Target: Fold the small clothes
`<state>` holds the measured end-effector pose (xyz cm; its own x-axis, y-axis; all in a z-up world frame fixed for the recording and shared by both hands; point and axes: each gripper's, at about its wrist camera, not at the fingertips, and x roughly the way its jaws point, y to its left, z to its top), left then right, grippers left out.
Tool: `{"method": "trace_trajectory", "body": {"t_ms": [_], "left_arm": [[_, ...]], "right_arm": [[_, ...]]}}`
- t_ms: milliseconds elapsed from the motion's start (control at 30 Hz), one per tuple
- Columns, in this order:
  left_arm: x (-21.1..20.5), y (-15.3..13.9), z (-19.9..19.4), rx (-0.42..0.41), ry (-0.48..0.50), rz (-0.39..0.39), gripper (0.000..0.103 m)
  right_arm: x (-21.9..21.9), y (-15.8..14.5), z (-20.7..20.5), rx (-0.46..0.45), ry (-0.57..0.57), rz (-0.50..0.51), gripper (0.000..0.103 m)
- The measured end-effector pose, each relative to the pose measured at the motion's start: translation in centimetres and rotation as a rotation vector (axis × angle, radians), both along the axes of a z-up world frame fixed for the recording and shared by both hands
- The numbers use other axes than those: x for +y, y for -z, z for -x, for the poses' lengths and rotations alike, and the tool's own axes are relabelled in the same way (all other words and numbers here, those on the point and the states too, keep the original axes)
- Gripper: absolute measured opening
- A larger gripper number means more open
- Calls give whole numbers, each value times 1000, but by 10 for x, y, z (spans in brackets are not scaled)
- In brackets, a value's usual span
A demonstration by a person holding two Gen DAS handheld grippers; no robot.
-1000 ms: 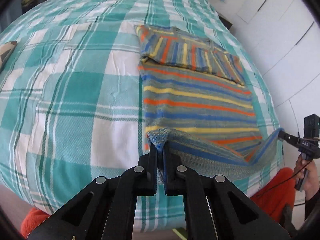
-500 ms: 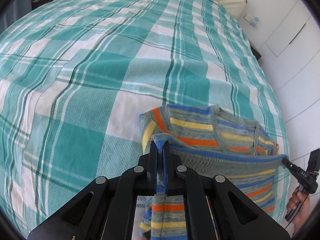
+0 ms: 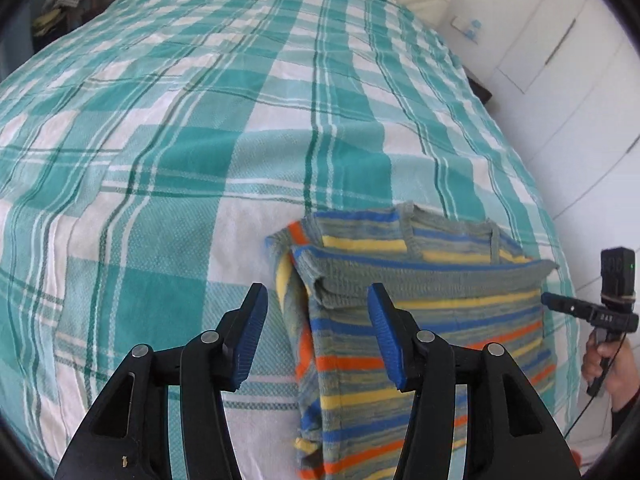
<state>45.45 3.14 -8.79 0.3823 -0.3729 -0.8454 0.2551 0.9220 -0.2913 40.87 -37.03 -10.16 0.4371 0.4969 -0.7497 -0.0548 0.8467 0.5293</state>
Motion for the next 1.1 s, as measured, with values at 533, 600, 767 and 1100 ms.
{"method": "trace_trajectory", "body": {"t_ms": [533,600,767,1100], "left_arm": [[-40,17,26,-46,69,-25,71],[-31,41,56,-27,72,-167,71],[36,48,132,-7,-42,-179,76],[-113,16,210,-267,315,-235,84]], "right_arm": [[61,-13,-13,-117,-54,104,44],[67,6,29,-66,-147,127,48],[47,46,150,26,-156,256,48],[-27,15,165,-50,104,116,57]]}}
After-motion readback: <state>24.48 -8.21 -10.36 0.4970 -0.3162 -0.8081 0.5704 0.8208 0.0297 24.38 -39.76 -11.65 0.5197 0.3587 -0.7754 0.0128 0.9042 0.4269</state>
